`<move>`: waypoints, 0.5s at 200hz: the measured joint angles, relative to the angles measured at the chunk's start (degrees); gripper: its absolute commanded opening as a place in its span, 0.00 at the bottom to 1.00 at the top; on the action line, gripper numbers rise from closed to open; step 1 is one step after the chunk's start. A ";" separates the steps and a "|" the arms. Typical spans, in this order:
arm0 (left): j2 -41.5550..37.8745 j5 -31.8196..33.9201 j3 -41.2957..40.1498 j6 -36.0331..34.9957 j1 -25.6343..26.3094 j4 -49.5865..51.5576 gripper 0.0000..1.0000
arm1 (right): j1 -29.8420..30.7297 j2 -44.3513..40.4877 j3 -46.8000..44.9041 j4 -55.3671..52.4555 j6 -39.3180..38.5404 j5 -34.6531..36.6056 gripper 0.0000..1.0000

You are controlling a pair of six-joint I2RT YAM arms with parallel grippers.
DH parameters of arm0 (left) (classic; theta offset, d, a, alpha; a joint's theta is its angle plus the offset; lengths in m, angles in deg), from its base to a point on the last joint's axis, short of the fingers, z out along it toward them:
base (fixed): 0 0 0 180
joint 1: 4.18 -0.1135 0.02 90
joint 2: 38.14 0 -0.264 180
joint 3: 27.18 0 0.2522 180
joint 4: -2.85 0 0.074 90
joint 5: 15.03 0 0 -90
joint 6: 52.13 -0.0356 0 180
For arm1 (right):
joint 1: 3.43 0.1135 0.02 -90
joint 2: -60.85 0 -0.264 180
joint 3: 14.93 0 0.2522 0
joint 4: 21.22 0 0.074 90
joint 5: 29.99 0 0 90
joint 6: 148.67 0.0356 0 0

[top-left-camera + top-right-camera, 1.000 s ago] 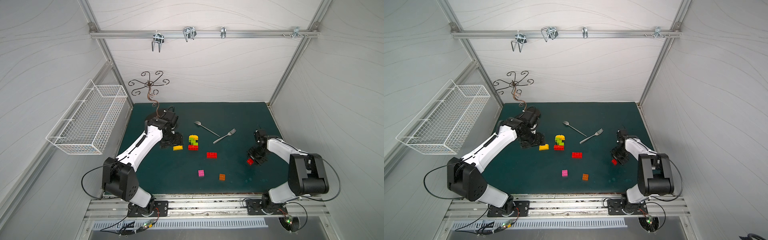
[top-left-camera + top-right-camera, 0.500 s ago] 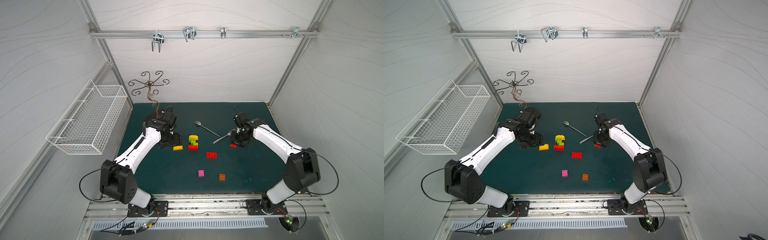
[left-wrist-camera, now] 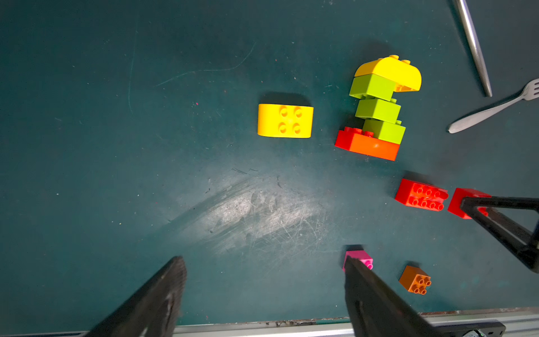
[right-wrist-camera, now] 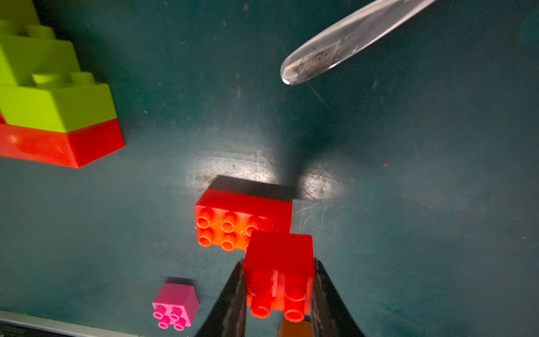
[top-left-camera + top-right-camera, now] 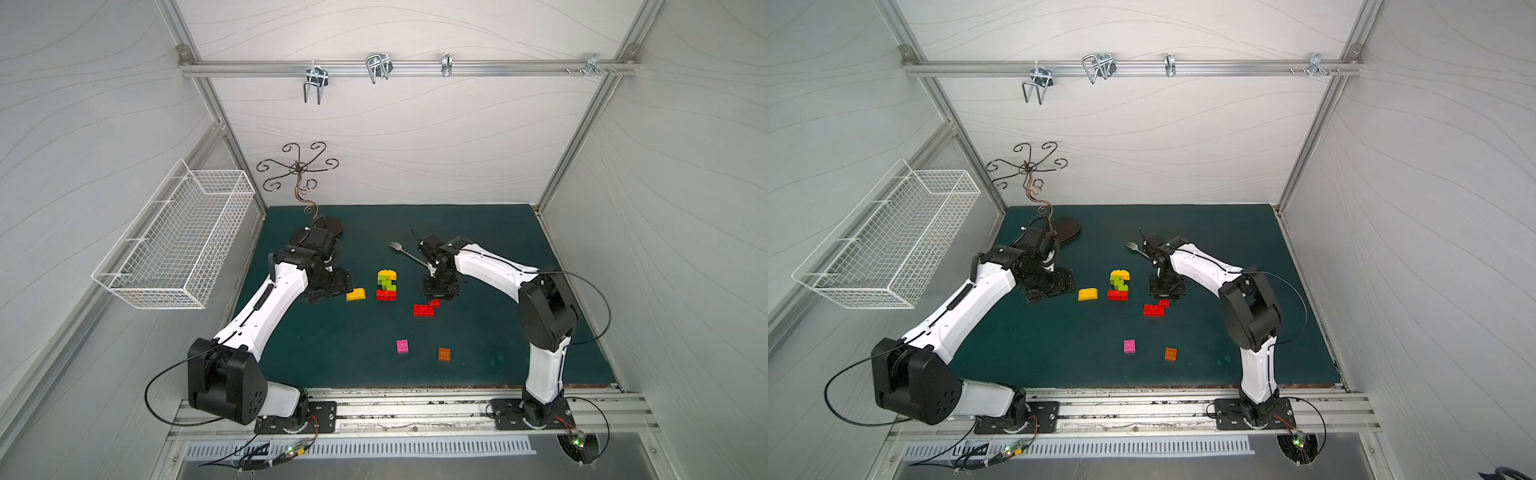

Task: Assemble the letter s with lego
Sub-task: Assemble the lego brick with the lego brick.

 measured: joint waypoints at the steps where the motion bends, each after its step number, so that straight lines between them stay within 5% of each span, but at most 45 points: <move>1: 0.00 0.00 -0.02 -0.02 0.00 0.00 0.88 | 0.02 0.04 0.00 0.00 0.00 -0.02 0.03; 100: -1.09 -1.03 -0.42 -0.13 -0.68 0.00 0.88 | 0.52 1.20 0.09 -0.22 0.48 -0.83 0.03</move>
